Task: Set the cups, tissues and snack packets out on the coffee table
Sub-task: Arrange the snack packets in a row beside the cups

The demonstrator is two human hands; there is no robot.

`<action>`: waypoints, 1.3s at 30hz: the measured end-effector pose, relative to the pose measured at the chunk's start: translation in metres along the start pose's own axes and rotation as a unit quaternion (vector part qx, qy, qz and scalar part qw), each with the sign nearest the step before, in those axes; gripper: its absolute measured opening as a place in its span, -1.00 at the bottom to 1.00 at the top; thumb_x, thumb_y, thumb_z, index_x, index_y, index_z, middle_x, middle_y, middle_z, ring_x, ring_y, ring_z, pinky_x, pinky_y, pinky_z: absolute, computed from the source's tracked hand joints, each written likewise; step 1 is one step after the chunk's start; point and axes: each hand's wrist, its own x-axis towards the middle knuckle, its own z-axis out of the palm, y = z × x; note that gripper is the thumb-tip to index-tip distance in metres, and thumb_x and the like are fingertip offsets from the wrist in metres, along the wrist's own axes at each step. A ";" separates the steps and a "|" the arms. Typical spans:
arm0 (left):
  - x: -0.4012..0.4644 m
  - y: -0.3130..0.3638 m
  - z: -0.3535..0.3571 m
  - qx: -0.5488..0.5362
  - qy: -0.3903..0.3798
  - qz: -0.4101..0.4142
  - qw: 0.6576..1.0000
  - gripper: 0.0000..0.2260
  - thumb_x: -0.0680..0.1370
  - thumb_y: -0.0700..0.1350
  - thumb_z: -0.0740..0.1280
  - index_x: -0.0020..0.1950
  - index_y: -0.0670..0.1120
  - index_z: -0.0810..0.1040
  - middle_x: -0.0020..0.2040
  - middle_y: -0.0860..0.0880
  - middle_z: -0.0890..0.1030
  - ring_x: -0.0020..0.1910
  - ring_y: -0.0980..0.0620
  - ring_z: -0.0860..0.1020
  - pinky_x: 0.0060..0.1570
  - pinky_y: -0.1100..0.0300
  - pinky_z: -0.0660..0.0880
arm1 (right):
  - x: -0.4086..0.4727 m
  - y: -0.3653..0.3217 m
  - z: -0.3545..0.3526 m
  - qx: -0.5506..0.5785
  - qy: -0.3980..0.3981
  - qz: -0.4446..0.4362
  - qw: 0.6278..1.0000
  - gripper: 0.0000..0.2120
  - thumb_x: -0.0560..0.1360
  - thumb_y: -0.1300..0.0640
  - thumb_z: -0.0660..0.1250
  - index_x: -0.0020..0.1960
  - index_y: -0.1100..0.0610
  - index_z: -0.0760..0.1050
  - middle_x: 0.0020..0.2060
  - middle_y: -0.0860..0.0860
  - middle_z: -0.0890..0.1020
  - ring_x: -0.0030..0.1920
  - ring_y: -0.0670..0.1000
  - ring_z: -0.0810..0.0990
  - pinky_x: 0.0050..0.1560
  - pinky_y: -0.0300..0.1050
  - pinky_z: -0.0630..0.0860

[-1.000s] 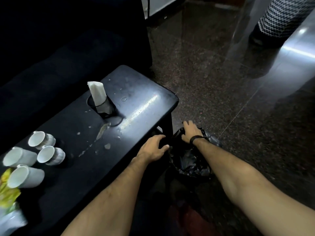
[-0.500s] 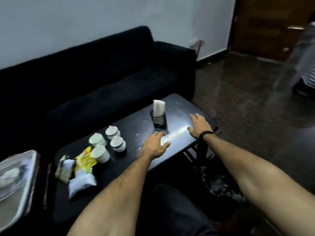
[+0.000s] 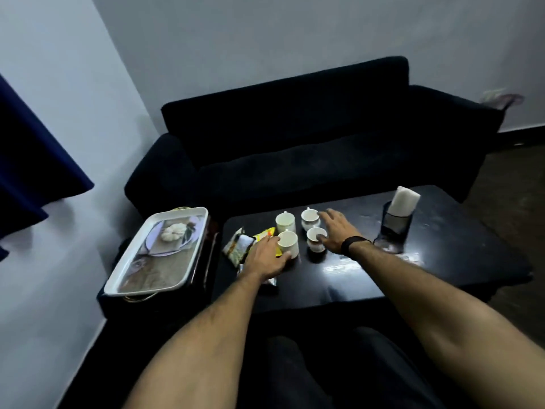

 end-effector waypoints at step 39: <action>0.094 -0.146 0.064 -0.219 0.098 -0.304 0.922 -0.18 0.46 0.03 0.40 0.61 0.03 0.02 0.61 -0.06 0.08 0.54 -0.14 0.22 0.42 -0.04 0.28 | 0.078 -0.124 0.185 -0.030 -0.136 -0.143 0.980 0.11 0.32 -0.43 0.30 0.58 0.10 -0.16 0.58 0.09 -0.18 0.57 0.16 -0.20 0.51 0.29 -0.01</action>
